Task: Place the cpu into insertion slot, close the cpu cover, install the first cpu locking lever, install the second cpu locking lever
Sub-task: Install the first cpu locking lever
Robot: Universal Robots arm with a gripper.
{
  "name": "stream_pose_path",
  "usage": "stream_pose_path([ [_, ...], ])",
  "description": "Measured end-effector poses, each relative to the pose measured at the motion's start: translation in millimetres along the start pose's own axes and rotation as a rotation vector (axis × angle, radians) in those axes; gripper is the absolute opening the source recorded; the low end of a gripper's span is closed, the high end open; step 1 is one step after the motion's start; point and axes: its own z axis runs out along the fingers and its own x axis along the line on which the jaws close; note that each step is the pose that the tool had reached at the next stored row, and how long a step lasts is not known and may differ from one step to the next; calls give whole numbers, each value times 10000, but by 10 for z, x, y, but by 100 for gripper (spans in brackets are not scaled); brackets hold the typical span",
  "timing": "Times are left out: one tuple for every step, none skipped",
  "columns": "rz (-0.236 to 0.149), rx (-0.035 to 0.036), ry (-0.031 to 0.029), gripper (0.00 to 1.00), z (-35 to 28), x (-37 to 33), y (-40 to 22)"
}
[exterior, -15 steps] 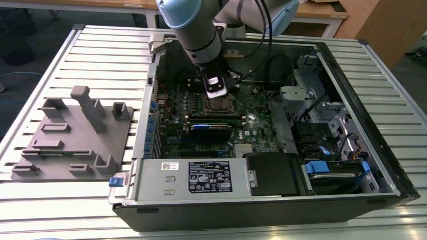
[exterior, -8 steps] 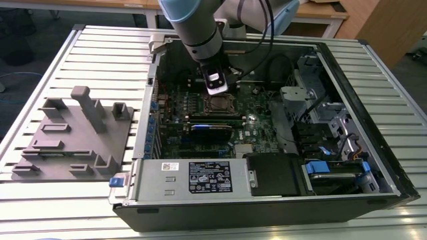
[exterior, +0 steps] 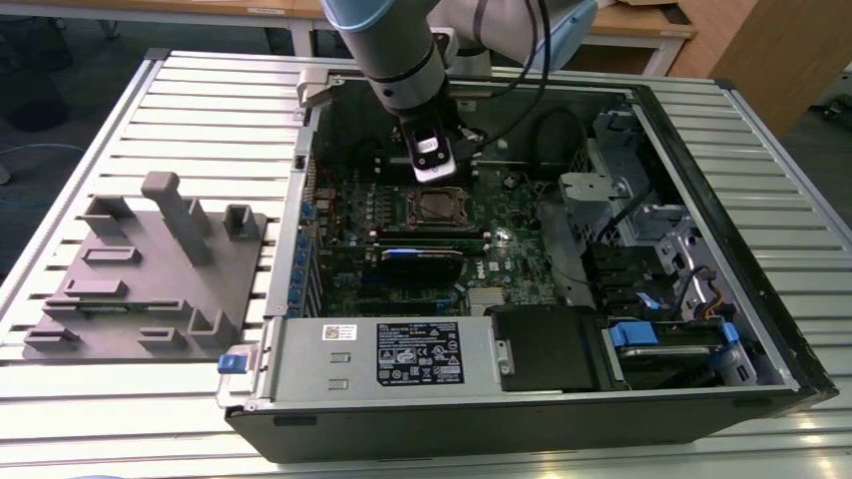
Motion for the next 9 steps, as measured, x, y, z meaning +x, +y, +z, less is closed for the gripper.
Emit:
stream_pose_path([
  [0,0,0,10,-8,-2,3],
  [0,0,0,10,-15,-4,6],
  [0,-1,0,10,-18,-6,7],
  [0,-2,-1,10,-18,-5,8],
  [0,-3,-1,10,-18,-6,8],
  [0,-3,-1,10,-18,-6,8],
  [0,-1,0,10,-19,-6,8],
  [0,0,1,10,-20,-6,8],
  [0,0,0,10,-20,-6,8],
])
